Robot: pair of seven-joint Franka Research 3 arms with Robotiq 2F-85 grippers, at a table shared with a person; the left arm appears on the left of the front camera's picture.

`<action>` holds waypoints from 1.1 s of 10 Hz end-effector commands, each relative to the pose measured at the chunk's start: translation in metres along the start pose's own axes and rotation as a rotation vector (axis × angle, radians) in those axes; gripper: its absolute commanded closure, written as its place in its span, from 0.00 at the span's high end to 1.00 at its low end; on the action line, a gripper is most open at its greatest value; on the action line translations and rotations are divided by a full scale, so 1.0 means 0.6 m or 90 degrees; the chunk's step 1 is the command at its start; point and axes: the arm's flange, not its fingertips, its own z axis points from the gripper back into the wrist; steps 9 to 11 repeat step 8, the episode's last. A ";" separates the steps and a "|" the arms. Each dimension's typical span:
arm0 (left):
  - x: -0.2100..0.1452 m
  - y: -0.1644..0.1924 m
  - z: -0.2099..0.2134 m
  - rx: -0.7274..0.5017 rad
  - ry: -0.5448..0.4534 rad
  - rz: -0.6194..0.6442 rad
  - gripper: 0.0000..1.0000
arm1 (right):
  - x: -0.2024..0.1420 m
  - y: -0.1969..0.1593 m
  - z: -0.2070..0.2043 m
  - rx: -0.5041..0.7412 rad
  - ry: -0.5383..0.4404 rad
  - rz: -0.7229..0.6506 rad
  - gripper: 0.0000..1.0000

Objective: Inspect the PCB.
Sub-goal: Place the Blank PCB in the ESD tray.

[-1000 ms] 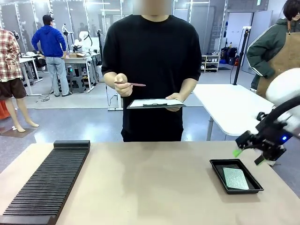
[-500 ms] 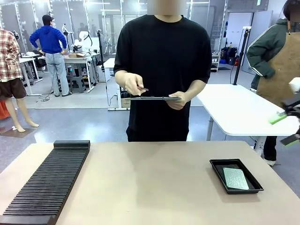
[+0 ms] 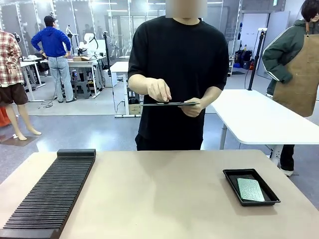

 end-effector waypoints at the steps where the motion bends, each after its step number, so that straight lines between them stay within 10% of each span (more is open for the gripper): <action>1: 0.000 -0.003 -0.001 0.003 0.003 -0.002 1.00 | 0.006 0.012 0.001 -0.020 0.011 0.002 1.00; 11: 0.000 -0.003 -0.001 0.003 0.003 -0.002 1.00 | 0.006 0.012 0.001 -0.020 0.011 0.002 1.00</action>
